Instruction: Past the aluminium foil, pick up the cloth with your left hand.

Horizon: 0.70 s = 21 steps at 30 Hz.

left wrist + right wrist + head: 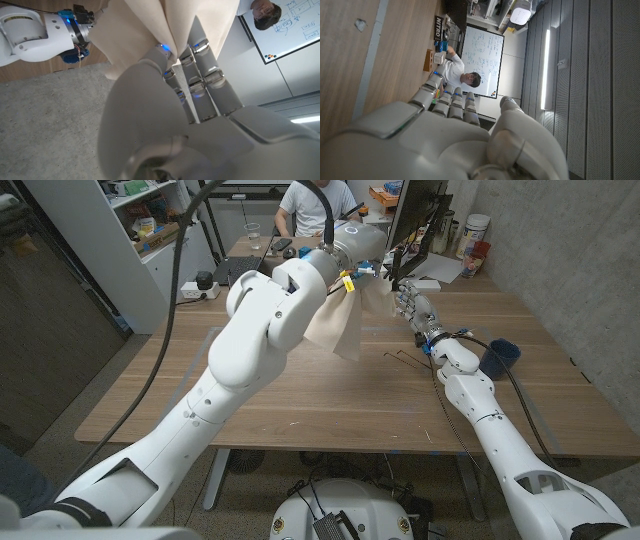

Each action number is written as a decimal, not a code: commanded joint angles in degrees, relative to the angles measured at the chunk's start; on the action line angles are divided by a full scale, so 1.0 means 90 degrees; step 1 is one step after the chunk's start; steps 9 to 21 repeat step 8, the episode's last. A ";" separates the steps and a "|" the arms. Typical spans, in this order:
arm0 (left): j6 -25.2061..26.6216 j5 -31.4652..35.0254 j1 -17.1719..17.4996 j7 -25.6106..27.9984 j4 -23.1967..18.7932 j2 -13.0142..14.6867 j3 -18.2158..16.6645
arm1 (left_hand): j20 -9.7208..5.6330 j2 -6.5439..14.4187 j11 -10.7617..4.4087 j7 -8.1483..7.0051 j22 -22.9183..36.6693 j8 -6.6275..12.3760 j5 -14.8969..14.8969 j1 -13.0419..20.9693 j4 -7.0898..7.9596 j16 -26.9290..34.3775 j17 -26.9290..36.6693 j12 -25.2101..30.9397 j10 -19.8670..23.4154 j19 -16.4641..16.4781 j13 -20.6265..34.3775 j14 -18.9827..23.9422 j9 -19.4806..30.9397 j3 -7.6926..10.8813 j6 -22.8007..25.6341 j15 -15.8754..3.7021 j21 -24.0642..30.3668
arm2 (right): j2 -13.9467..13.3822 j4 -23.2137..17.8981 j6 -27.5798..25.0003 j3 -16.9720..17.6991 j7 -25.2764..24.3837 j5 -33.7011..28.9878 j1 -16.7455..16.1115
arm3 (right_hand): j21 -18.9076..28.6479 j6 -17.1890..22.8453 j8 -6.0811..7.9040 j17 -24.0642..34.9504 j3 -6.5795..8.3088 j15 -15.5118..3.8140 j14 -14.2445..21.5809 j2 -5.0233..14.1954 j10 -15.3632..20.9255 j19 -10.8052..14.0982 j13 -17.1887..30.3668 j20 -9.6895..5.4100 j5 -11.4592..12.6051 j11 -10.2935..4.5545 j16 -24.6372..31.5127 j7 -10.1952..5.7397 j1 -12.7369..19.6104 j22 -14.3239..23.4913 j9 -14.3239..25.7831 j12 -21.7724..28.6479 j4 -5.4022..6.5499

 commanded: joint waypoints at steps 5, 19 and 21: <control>-0.0330 0.0458 -0.0312 -0.0343 -0.0181 -0.0255 -0.0054 | -0.0054 0.0164 -0.0027 0.0019 0.0010 0.0075 0.0044 0.0102 0.0064 -0.0013 0.1100 -0.0052 0.0194 -0.0113 0.2060 0.0946 0.0035 0.0131 -0.0010 -0.1058 0.0067 | -0.0069 -0.0142 -0.0193 -0.0077 -0.0049 -0.0020 0.0004 | 0.0074 0.0113 0.0035 0.0022 0.0011 -0.0046 0.0048 0.0029 0.0121 0.0172 0.0014 -0.0065 0.0019 -0.0002 0.0041 0.0016 -0.0067 0.0014 -0.0008 0.0037 -0.0048; -0.0364 0.0523 -0.0409 -0.0529 -0.0170 -0.0356 -0.0044 | -0.0050 0.0162 -0.0022 0.0020 0.0010 0.0076 0.0052 0.0097 0.0065 -0.0022 0.1107 -0.0061 0.0194 -0.0115 0.2079 0.0942 0.0040 0.0135 -0.0024 -0.1055 0.0086 | -0.0074 -0.0154 -0.0194 -0.0085 -0.0042 -0.0023 0.0005 | 0.0087 0.0144 0.0042 0.0031 0.0002 -0.0057 0.0093 0.0035 0.0176 0.0224 0.0015 -0.0103 0.0016 -0.0001 0.0069 0.0020 -0.0078 0.0017 -0.0009 0.0055 -0.0052; -0.0364 0.0523 -0.0409 -0.0529 -0.0170 -0.0356 -0.0044 | -0.0050 0.0162 -0.0022 0.0020 0.0010 0.0076 0.0052 0.0097 0.0065 -0.0022 0.1107 -0.0061 0.0194 -0.0115 0.2079 0.0942 0.0040 0.0135 -0.0024 -0.1055 0.0086 | -0.0074 -0.0154 -0.0194 -0.0085 -0.0042 -0.0023 0.0005 | 0.0087 0.0144 0.0042 0.0031 0.0002 -0.0057 0.0093 0.0035 0.0176 0.0224 0.0015 -0.0103 0.0016 -0.0001 0.0069 0.0020 -0.0078 0.0017 -0.0009 0.0055 -0.0052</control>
